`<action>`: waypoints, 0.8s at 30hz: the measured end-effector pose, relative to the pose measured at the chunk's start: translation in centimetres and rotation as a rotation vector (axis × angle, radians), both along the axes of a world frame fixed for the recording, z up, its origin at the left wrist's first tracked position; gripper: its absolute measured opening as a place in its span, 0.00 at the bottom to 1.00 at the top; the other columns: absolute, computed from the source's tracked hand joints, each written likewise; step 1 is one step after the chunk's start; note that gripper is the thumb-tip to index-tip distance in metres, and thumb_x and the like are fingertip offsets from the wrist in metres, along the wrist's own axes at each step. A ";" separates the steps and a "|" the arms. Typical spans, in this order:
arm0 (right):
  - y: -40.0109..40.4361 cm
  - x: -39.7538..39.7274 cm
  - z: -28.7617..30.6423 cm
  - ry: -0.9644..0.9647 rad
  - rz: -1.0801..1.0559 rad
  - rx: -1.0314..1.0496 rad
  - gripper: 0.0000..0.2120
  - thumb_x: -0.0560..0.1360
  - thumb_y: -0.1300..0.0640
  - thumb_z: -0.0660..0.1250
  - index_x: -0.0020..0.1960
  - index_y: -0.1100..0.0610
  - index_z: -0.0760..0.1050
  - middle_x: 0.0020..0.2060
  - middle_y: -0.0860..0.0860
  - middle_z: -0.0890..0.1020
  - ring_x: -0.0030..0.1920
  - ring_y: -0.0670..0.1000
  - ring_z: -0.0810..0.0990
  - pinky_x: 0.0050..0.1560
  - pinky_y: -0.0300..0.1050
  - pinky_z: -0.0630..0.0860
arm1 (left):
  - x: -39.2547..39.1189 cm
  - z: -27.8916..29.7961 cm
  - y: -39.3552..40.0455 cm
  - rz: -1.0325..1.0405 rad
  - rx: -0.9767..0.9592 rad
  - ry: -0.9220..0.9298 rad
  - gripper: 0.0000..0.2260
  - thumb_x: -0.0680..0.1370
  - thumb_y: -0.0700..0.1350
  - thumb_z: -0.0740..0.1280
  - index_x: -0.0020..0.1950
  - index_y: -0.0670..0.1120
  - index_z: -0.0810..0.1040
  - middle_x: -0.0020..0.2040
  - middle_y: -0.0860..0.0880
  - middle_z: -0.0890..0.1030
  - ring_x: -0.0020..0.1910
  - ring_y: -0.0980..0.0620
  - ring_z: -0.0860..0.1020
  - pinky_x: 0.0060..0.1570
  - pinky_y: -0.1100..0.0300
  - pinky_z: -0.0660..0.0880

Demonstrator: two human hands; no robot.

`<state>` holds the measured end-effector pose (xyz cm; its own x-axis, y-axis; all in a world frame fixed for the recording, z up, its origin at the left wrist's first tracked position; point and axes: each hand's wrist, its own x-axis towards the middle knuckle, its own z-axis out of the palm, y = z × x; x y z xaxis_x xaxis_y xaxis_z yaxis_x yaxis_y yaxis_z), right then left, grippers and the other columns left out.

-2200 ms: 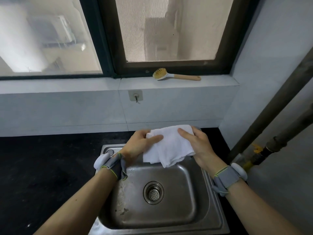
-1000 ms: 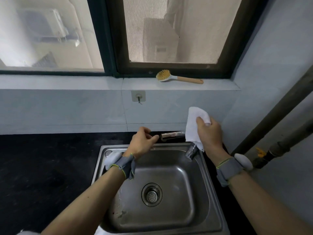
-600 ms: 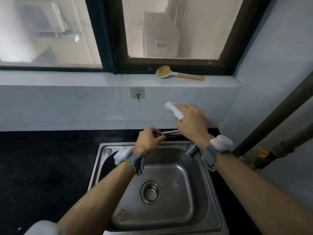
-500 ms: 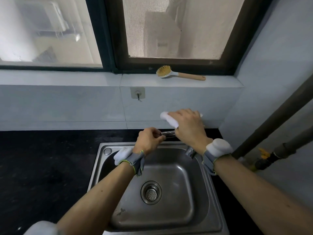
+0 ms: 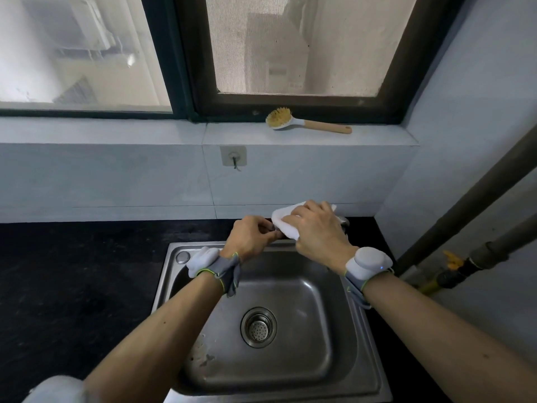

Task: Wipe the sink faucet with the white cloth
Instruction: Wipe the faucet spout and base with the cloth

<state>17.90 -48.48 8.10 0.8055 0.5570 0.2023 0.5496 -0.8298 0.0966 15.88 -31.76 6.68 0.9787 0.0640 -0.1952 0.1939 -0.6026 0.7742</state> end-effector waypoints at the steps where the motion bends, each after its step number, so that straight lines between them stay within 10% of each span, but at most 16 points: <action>1: -0.3 0.2 0.0 0.017 -0.018 -0.003 0.19 0.63 0.58 0.67 0.53 0.53 0.82 0.48 0.52 0.84 0.50 0.58 0.77 0.48 0.51 0.68 | 0.0 0.0 0.0 0.002 0.003 -0.001 0.13 0.73 0.52 0.74 0.52 0.44 0.84 0.45 0.49 0.85 0.40 0.56 0.79 0.35 0.70 0.70; 24: 3.0 -3.1 -2.7 0.055 -0.225 0.386 0.24 0.63 0.57 0.66 0.59 0.52 0.79 0.54 0.53 0.82 0.55 0.60 0.74 0.62 0.59 0.71 | 0.2 0.4 0.4 -0.095 0.076 0.012 0.10 0.75 0.44 0.69 0.53 0.45 0.85 0.47 0.46 0.87 0.48 0.51 0.83 0.43 0.64 0.72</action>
